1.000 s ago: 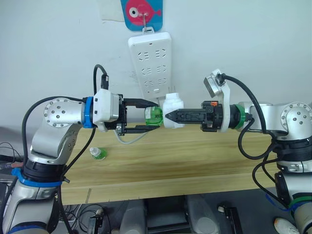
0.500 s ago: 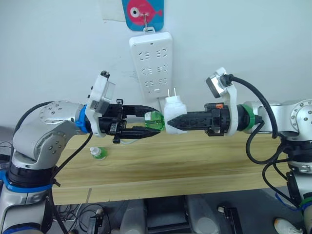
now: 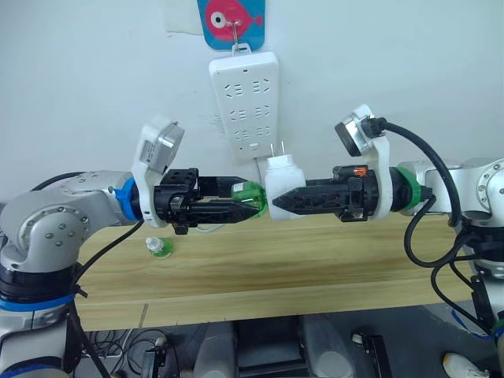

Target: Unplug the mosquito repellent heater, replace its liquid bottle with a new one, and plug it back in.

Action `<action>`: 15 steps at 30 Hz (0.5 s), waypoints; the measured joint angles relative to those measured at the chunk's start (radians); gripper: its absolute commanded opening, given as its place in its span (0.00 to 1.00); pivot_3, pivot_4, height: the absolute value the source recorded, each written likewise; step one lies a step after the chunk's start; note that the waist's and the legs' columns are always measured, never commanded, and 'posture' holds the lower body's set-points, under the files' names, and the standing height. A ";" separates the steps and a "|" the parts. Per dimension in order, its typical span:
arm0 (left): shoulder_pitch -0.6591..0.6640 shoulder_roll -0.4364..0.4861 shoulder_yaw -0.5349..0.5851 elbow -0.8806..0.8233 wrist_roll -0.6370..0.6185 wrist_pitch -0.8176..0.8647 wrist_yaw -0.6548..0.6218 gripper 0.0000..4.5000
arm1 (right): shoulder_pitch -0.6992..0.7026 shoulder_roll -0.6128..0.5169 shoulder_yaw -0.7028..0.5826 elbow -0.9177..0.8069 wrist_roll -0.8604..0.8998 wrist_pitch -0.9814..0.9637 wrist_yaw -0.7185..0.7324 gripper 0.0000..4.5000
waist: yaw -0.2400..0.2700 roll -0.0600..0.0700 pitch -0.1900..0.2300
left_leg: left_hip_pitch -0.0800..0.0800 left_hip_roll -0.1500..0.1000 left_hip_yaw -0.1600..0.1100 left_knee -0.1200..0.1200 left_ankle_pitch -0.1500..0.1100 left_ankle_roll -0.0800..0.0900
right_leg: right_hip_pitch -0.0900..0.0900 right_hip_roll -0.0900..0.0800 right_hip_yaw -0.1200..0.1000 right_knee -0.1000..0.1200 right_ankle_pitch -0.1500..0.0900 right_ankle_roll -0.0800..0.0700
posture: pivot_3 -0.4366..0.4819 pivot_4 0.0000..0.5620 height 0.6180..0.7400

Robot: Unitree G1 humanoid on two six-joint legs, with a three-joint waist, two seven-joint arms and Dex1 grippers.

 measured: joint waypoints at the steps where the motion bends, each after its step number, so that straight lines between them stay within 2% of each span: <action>1: -0.006 0.000 0.003 0.011 -0.035 0.023 0.023 0.50 | -0.002 -0.002 0.000 -0.001 0.000 -0.002 0.004 0.67 | 0.000 0.000 0.000 | 0.000 0.000 0.000 0.000 0.000 0.000 | 0.000 0.000 0.000 0.000 0.000 0.000 | 0.31 0.53 0.92; 3: -0.015 0.000 0.008 0.031 -0.083 0.053 0.050 0.50 | -0.009 -0.004 -0.001 -0.006 0.000 -0.006 0.004 0.67 | -0.001 0.000 0.000 | 0.000 0.000 0.000 0.000 0.000 0.000 | 0.000 0.000 0.000 0.000 0.000 0.000 | 0.31 0.53 0.92; 8: -0.041 0.030 0.008 0.106 -0.295 0.157 0.184 0.50 | -0.021 -0.005 0.000 -0.020 0.000 -0.020 0.023 0.67 | 0.000 0.000 0.000 | 0.000 0.000 0.001 0.000 0.000 0.000 | -0.001 0.000 0.001 0.001 0.000 0.000 | 0.31 0.53 0.92; 15: -0.038 0.064 0.007 0.111 -0.386 0.200 0.247 0.50 | -0.025 -0.015 0.018 -0.033 -0.001 -0.020 0.034 0.67 | 0.000 0.000 0.000 | 0.000 0.000 0.001 0.000 0.000 0.000 | -0.002 0.000 0.002 0.001 0.000 0.000 | 0.31 0.52 0.92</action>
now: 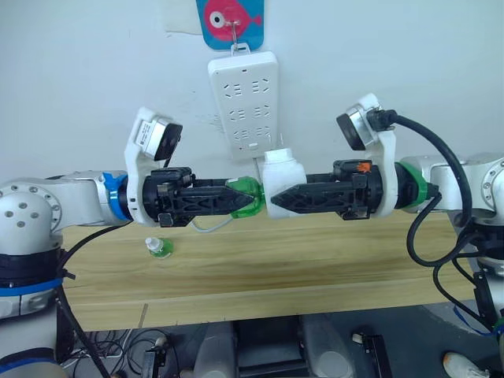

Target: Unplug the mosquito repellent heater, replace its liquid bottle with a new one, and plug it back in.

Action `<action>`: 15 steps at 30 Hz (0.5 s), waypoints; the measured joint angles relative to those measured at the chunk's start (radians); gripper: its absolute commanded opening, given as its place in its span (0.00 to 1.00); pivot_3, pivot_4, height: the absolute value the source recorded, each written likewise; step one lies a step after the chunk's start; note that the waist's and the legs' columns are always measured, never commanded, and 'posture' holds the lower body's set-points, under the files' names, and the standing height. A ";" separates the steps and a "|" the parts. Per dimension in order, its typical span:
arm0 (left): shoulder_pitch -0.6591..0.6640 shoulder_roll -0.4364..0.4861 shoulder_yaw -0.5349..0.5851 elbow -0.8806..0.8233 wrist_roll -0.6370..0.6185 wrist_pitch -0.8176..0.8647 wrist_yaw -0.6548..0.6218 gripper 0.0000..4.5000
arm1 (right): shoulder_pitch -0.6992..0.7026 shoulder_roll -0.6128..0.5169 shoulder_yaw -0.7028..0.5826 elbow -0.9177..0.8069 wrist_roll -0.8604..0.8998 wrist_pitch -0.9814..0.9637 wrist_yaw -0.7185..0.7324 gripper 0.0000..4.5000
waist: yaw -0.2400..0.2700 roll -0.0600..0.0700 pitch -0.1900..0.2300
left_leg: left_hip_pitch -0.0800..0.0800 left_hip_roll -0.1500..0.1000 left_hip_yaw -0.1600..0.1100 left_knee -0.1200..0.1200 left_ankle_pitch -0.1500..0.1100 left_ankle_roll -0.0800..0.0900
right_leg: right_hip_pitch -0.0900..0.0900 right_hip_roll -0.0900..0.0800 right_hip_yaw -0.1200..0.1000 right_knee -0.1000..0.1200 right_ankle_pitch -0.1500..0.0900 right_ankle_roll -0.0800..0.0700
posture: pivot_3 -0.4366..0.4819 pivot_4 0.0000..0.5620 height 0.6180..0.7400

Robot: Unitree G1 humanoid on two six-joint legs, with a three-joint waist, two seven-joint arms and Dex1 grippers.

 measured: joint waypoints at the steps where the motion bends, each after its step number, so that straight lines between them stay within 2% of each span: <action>1: 0.000 0.005 0.000 -0.002 -0.002 0.005 0.001 0.50 | -0.001 -0.003 0.004 -0.003 0.000 0.000 0.002 0.67 | 0.000 0.000 0.000 | 0.000 0.000 0.000 0.000 0.000 0.000 | 0.000 0.000 0.000 0.000 0.000 0.000 | 0.31 0.52 0.92; 15: 0.021 0.007 0.004 -0.022 0.010 0.007 -0.021 0.50 | -0.031 -0.041 0.032 -0.029 -0.004 0.000 0.007 0.67 | 0.002 0.000 0.000 | 0.000 0.000 0.001 0.000 0.000 0.000 | -0.001 0.000 0.001 0.000 0.000 0.000 | 0.31 0.52 0.92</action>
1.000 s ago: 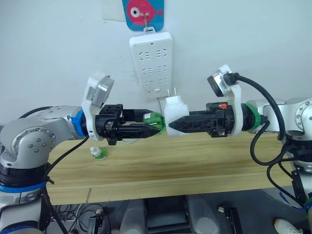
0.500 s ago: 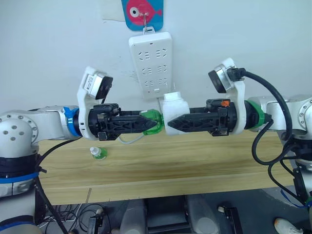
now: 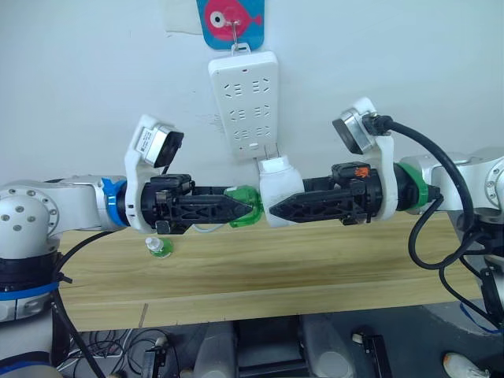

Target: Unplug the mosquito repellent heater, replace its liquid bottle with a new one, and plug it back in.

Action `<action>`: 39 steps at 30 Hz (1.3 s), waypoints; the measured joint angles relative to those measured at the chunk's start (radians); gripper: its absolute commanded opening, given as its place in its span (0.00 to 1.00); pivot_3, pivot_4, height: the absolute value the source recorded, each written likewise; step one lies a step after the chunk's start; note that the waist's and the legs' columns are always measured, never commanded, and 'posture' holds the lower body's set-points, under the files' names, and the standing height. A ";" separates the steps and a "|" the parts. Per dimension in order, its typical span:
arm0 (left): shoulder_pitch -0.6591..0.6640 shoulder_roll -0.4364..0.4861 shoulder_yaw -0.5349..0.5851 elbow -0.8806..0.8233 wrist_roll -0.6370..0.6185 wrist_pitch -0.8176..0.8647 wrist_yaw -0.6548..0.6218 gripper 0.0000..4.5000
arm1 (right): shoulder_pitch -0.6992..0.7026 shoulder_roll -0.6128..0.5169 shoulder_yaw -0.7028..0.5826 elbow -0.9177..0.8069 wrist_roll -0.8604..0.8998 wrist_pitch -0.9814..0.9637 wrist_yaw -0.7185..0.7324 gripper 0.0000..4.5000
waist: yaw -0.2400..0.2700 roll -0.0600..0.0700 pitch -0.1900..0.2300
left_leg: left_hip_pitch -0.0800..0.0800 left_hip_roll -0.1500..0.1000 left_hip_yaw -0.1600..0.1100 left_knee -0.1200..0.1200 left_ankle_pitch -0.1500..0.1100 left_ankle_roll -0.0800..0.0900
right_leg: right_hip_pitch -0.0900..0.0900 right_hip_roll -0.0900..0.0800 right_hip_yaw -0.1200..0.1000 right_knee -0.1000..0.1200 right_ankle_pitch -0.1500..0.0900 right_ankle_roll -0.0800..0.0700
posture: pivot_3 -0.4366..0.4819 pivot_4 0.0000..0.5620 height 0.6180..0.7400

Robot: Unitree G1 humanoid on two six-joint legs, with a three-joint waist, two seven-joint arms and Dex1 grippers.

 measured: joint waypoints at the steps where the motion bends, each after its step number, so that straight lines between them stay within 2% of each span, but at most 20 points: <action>1: 0.000 0.000 0.000 -0.001 0.003 0.000 -0.004 0.50 | 0.000 -0.002 0.001 -0.002 0.003 -0.002 -0.004 0.67 | 0.000 0.000 0.000 | 0.000 0.000 0.000 0.000 0.000 0.000 | 0.000 0.000 0.000 0.000 0.000 0.000 | 0.31 0.52 0.92; 28: 0.003 -0.006 0.027 0.003 0.069 -0.020 -0.052 0.50 | 0.032 0.021 -0.013 -0.040 0.004 -0.081 -0.059 0.67 | -0.001 0.000 0.000 | 0.000 0.000 0.000 0.000 0.000 0.000 | 0.000 0.000 0.000 0.000 0.000 0.000 | 0.30 0.52 0.92; 30: 0.003 -0.005 0.031 0.002 0.089 -0.023 -0.070 0.66 | 0.032 0.031 -0.014 -0.034 0.004 -0.080 -0.063 0.67 | -0.001 0.000 0.000 | 0.000 0.000 0.000 0.000 0.000 0.000 | 0.000 0.000 0.000 0.000 0.000 0.000 | 0.30 0.52 0.92; 34: 0.000 -0.014 0.029 -0.052 0.193 -0.082 -0.103 0.91 | 0.033 0.075 -0.009 -0.017 0.000 -0.084 -0.116 0.67 | -0.001 0.000 0.000 | 0.000 0.000 0.000 0.000 0.001 -0.001 | 0.000 0.000 0.000 0.000 0.000 0.000 | 0.30 0.51 0.92; 39: 0.035 -0.025 0.027 -0.110 0.363 -0.206 -0.219 0.91 | 0.049 0.121 -0.031 0.010 -0.003 -0.087 -0.145 0.67 | -0.001 0.000 0.000 | 0.000 0.000 0.001 -0.001 0.002 -0.003 | -0.001 0.000 0.000 0.000 0.000 0.000 | 0.30 0.51 0.92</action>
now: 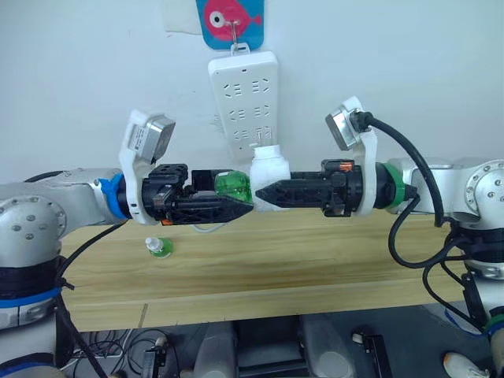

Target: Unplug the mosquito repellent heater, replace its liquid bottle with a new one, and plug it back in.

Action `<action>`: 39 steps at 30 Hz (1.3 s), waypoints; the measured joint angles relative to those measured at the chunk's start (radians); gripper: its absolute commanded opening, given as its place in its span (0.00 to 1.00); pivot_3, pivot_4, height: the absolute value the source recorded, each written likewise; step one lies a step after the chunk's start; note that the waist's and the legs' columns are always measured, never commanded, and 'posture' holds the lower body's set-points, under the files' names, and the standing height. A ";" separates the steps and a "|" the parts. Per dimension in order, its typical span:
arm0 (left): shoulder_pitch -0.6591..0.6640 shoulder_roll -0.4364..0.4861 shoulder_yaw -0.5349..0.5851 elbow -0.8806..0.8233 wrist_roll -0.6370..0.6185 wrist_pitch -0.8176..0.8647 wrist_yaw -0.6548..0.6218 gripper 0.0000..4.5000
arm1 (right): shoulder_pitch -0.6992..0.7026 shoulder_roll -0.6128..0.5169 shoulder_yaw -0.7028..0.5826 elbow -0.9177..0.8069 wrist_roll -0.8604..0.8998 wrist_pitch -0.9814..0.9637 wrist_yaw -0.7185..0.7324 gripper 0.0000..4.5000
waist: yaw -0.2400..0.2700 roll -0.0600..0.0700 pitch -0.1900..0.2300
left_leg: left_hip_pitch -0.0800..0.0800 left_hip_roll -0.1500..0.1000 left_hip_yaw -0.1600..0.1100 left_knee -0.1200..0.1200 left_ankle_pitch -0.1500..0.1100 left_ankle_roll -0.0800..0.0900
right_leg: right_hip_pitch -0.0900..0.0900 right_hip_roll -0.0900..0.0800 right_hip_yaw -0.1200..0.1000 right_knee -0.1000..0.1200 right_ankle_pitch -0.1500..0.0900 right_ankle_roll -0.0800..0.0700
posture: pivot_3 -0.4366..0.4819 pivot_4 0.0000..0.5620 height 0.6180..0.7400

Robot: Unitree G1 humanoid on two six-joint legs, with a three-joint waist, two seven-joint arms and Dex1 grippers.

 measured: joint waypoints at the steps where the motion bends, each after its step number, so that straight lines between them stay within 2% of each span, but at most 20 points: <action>1: 0.005 0.000 -0.002 -0.005 0.028 -0.022 -0.021 0.91 | 0.003 0.005 -0.003 0.001 0.000 0.000 -0.003 0.67 | 0.000 0.000 0.000 | 0.000 0.000 0.000 0.000 0.000 0.000 | 0.000 0.000 0.000 0.000 0.000 0.000 | 0.30 0.51 0.92; 5: 0.015 -0.019 -0.026 -0.019 0.241 -0.231 -0.134 0.91 | 0.025 0.011 -0.030 0.020 -0.004 0.003 -0.011 0.67 | 0.003 0.000 0.000 | 0.000 0.000 0.000 0.000 0.000 0.000 | 0.000 0.000 0.000 0.000 0.000 0.000 | 0.31 0.51 0.92; 8: 0.019 -0.072 -0.047 -0.002 0.411 -0.437 -0.195 0.91 | 0.033 0.012 -0.043 0.037 -0.009 0.009 -0.016 0.67 | 0.005 0.000 0.000 | 0.000 0.000 0.000 0.000 -0.001 0.001 | 0.000 0.000 0.000 0.000 0.000 0.000 | 0.30 0.51 0.92; 16: -0.011 -0.168 -0.095 0.096 0.735 -0.910 -0.305 0.91 | 0.063 0.018 -0.077 0.056 -0.022 0.033 -0.015 0.67 | 0.004 0.000 0.000 | -0.003 -0.001 0.000 0.001 -0.002 0.003 | -0.001 0.000 -0.001 0.000 0.000 0.000 | 0.30 0.51 0.92; 20: -0.018 -0.202 -0.109 0.143 0.836 -1.108 -0.338 0.91 | 0.064 0.042 -0.103 0.072 -0.023 0.041 -0.015 0.67 | 0.002 0.000 0.000 | -0.004 -0.001 0.000 0.001 -0.002 0.003 | -0.002 0.000 -0.001 0.000 0.000 0.000 | 0.30 0.52 0.92; 27: -0.016 -0.215 -0.114 0.203 0.941 -1.374 -0.361 0.91 | 0.063 0.076 -0.131 0.112 -0.023 0.062 -0.020 0.67 | 0.000 0.000 0.000 | -0.008 -0.001 0.000 0.002 -0.002 0.003 | -0.007 0.000 -0.001 0.004 0.000 0.000 | 0.31 0.52 0.92; 33: -0.019 -0.215 -0.119 0.258 0.987 -1.526 -0.361 0.91 | 0.063 0.095 -0.155 0.135 -0.023 0.082 -0.028 0.67 | 0.000 0.000 0.000 | -0.008 -0.001 -0.001 0.003 -0.002 0.003 | -0.007 0.000 -0.001 0.005 0.000 0.000 | 0.31 0.52 0.92; 39: -0.051 -0.217 -0.147 0.303 1.024 -1.594 -0.341 0.91 | 0.061 0.115 -0.159 0.147 -0.023 0.087 -0.046 0.67 | -0.001 0.000 0.000 | -0.008 -0.001 -0.001 0.003 -0.002 0.003 | -0.007 0.000 -0.001 0.005 0.000 0.000 | 0.31 0.52 0.92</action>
